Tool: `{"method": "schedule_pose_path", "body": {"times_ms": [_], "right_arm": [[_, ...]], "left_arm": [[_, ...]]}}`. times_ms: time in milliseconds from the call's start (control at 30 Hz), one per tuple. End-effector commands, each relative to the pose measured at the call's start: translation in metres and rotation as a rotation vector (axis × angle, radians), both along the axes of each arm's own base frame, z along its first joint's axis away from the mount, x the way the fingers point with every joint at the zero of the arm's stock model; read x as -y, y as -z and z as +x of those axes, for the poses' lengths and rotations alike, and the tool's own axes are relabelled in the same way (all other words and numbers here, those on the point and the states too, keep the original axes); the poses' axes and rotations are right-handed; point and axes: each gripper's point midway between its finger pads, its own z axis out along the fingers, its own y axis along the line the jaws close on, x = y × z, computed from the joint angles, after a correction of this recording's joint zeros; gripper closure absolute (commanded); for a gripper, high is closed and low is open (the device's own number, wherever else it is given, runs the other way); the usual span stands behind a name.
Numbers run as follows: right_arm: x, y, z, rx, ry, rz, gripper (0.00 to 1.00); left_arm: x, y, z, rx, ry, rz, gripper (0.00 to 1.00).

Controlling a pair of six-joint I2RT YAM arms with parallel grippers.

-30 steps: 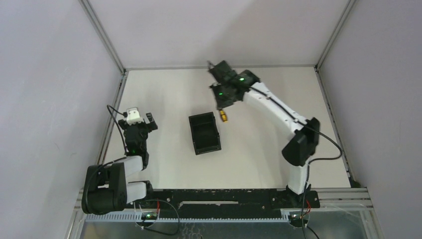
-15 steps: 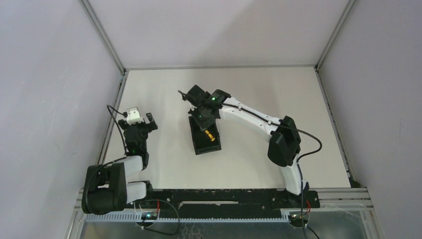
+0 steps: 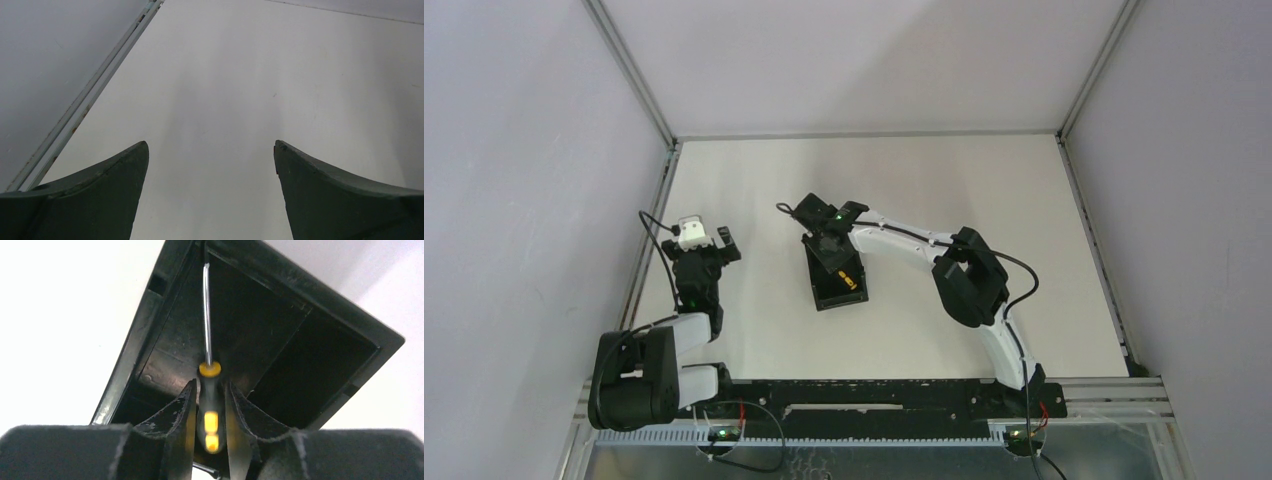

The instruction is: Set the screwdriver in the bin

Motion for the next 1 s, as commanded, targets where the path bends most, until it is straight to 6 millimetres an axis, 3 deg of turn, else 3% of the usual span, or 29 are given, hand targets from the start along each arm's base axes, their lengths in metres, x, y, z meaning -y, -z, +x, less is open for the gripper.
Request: {"method": "schedule_pose_path", "body": {"times_ms": [0,167,367,433,500,600,767,967], "right_arm": [[-0.01,-0.018,0.013,0.079,0.013,0.05,0.64],[-0.009,-0.049,0.012,0.134,0.022,0.072,0.57],[0.001,-0.113,0.007,0.243,0.038,0.159,0.57],[0.01,-0.137,0.006,0.294,0.051,0.204,0.47],[0.021,-0.162,0.002,0.343,0.058,0.257,0.03],[0.04,-0.182,-0.003,0.398,0.056,0.328,0.0],[0.085,-0.187,-0.007,0.46,0.143,0.449,0.0],[0.152,-0.165,-0.009,0.478,0.329,0.562,0.0]], "left_arm": [[-0.001,-0.026,0.012,0.07,-0.005,0.021,0.0],[-0.002,-0.026,0.012,0.07,-0.006,0.02,0.0],[-0.001,-0.026,0.012,0.07,-0.005,0.019,0.0],[-0.001,-0.026,0.012,0.069,-0.004,0.019,0.0],[-0.001,-0.026,0.012,0.069,-0.005,0.019,0.0],[-0.001,-0.026,0.012,0.069,-0.005,0.019,0.0],[-0.001,-0.026,0.012,0.07,-0.005,0.02,0.0],[-0.001,-0.026,0.012,0.07,-0.005,0.02,0.0]]}}
